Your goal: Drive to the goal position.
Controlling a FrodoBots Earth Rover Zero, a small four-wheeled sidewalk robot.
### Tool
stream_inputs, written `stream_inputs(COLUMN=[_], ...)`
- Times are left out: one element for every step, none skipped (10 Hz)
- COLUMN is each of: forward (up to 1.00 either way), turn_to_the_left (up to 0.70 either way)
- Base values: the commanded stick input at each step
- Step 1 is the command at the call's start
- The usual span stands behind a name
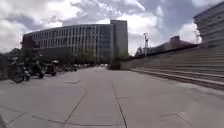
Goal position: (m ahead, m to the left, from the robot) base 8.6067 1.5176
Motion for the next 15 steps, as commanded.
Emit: stream_inputs(forward=[1.00, 1.00, 1.00, 1.00, 1.00, 1.00, 1.00, 1.00, 1.00, 1.00, 1.00, 1.00, 1.00, 1.00, 1.00], turn_to_the_left=[0.00, 0.00, 0.00, 0.00, 0.00, 0.00, 0.00, 0.00, 0.00, 0.00, 0.00, 0.00, 0.00, 0.00, 0.00])
